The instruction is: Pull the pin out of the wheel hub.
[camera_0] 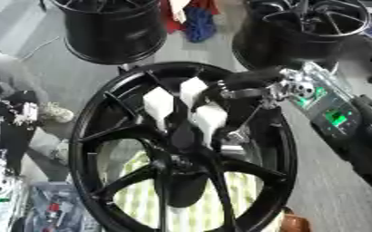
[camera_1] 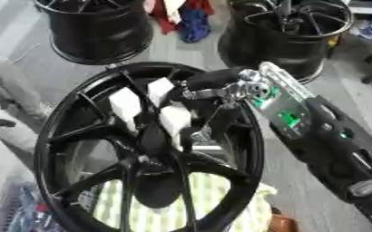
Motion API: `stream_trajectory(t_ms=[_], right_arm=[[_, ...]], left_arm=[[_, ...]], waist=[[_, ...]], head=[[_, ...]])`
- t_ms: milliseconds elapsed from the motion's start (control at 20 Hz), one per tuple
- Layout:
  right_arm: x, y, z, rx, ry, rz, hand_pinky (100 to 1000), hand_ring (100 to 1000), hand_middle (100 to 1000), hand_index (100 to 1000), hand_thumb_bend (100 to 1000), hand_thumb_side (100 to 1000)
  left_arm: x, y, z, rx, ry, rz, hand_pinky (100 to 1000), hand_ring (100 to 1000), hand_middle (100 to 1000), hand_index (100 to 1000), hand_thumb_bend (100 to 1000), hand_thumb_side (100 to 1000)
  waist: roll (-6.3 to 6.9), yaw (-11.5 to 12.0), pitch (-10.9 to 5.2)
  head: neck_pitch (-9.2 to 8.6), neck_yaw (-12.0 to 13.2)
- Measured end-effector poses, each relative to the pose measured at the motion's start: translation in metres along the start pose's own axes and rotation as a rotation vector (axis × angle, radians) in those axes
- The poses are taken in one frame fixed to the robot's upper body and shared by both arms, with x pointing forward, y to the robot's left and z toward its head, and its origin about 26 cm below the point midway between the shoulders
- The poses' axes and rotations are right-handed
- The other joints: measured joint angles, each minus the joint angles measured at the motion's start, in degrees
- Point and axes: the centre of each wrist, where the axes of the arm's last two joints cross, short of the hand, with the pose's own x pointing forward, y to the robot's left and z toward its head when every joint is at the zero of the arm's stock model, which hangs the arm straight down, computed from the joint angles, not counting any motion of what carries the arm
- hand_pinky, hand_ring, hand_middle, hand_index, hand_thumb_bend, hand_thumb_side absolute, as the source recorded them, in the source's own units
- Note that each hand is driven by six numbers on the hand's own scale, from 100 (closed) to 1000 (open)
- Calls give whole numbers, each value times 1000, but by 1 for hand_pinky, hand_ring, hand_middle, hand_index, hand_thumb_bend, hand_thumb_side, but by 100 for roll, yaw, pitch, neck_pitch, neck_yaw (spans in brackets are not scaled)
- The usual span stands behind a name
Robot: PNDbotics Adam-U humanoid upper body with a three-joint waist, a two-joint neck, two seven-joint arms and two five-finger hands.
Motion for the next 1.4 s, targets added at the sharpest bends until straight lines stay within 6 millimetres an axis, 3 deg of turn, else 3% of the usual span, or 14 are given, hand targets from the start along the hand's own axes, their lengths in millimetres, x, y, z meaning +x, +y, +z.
stream_trajectory(t_ms=[300,850,1250,1300,1350,1400], right_arm=[[-5,2,-1,-17,-6,6,575,584,555,753,100,199],[-7,-3,2,-106,-26,-10,564,565,505,719,100,199],[-1,-51,28,-244,-34,-43,560,558,489,717,100,204],[0,-56,32,-260,-33,-49,561,559,491,719,100,292],[0,-61,36,-278,-29,-55,561,559,489,720,100,204],[0,-66,41,-296,-24,-59,562,559,488,720,100,207]], left_arm=[[0,0,0,0,0,0,502,737,679,754,252,621],[0,0,0,0,0,0,503,737,679,753,252,621],[0,0,0,0,1,0,503,736,679,753,253,620],[0,0,0,0,1,0,503,736,679,753,253,620],[0,0,0,0,2,0,503,736,679,753,253,620],[-1,0,0,0,2,0,503,736,679,753,252,620]], waist=[[1,4,0],[-1,4,16],[-45,5,-13],[-46,5,-18],[-52,5,-21],[-61,4,-22]], head=[[0,-4],[0,-1],[0,30],[0,33],[0,39],[0,47]])
